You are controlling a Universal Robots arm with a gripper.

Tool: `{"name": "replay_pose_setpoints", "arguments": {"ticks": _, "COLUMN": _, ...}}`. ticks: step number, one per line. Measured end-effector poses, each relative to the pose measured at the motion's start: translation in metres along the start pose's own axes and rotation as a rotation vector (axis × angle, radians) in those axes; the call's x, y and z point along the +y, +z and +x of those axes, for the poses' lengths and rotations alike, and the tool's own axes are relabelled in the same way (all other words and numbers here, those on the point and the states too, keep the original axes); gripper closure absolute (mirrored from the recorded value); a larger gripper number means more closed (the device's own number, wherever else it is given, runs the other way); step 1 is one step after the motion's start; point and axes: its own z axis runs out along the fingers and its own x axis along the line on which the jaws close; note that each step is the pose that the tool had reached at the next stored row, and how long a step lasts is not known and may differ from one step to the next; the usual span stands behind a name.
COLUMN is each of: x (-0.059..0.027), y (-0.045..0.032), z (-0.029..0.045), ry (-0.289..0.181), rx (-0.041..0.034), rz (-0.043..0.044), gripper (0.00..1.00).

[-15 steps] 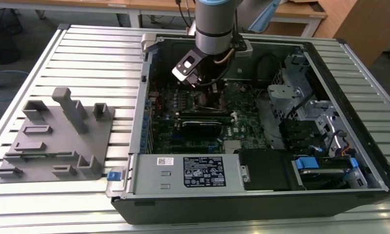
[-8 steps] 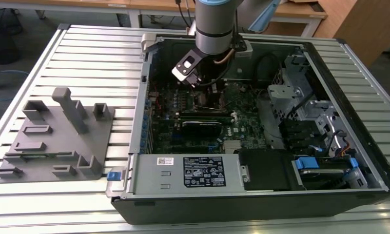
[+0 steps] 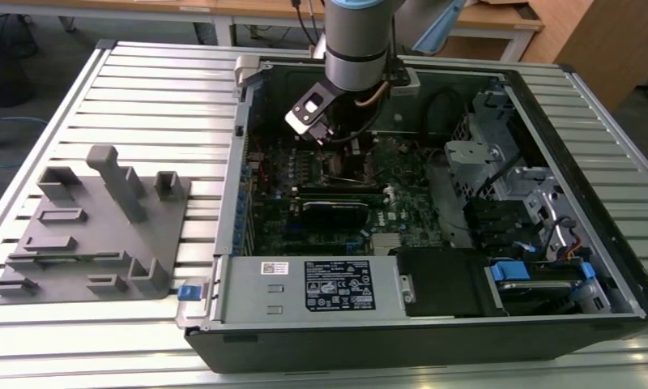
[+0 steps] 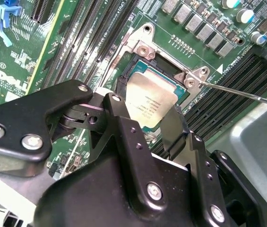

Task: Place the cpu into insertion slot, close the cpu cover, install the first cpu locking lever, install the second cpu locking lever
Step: 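Place the cpu into insertion slot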

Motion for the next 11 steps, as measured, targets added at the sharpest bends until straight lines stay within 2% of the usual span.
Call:
{"name": "replay_pose_setpoints", "arguments": {"ticks": 8, "x": 0.0002, "y": 0.0005, "z": -0.0001, "ry": 0.004, "rx": 0.0001, "rz": 0.0029, "gripper": 0.47}}
{"name": "replay_pose_setpoints", "arguments": {"ticks": 11, "x": 0.0027, "y": 0.0008, "z": -0.0003, "ry": 0.004, "rx": 0.0004, "rz": 0.0072, "gripper": 0.47}}
